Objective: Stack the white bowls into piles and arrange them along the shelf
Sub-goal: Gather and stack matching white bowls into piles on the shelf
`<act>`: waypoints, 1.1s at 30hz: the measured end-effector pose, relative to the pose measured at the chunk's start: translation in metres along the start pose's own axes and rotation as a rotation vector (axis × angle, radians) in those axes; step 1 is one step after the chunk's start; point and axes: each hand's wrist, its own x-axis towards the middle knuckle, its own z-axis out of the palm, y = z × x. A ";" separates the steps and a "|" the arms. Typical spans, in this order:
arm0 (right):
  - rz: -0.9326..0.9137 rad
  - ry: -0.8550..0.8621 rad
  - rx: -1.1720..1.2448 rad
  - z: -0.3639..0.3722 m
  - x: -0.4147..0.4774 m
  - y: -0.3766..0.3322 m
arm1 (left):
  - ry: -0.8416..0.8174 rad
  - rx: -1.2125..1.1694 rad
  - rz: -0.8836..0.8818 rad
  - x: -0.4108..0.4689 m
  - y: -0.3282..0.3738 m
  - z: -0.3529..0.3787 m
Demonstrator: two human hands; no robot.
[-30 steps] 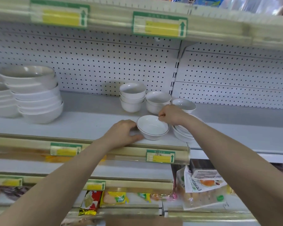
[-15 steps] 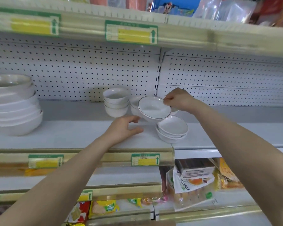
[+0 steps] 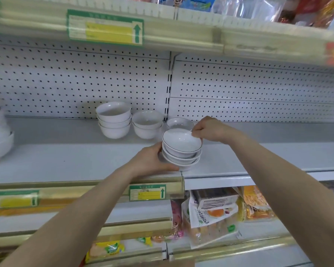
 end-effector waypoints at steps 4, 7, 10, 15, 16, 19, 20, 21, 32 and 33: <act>-0.024 0.015 -0.001 0.001 -0.002 0.005 | 0.009 -0.024 -0.006 0.002 -0.001 0.003; -0.020 0.024 0.048 0.001 -0.002 0.007 | -0.004 -0.047 0.003 0.002 0.000 0.002; 0.019 0.034 0.096 0.003 -0.001 0.009 | -0.028 -0.047 0.018 0.004 -0.004 -0.001; 0.080 0.156 0.152 0.004 0.011 0.020 | -0.091 0.086 0.047 0.017 -0.021 -0.018; 0.080 0.178 0.123 0.003 0.016 0.023 | -0.064 0.108 0.040 0.020 -0.023 -0.022; 0.090 0.252 0.066 -0.002 0.035 0.033 | 0.147 0.174 0.036 0.035 -0.022 -0.031; 0.093 0.272 0.078 -0.005 0.043 0.036 | 0.216 0.208 0.042 0.043 -0.018 -0.034; 0.087 0.287 0.080 -0.008 0.052 0.039 | 0.264 0.253 0.048 0.050 -0.013 -0.037; 0.136 0.102 -0.219 0.012 0.138 0.055 | 0.323 0.798 0.039 0.113 0.016 -0.043; 0.149 0.087 -0.182 0.017 0.143 0.056 | 0.327 0.810 0.045 0.115 0.013 -0.042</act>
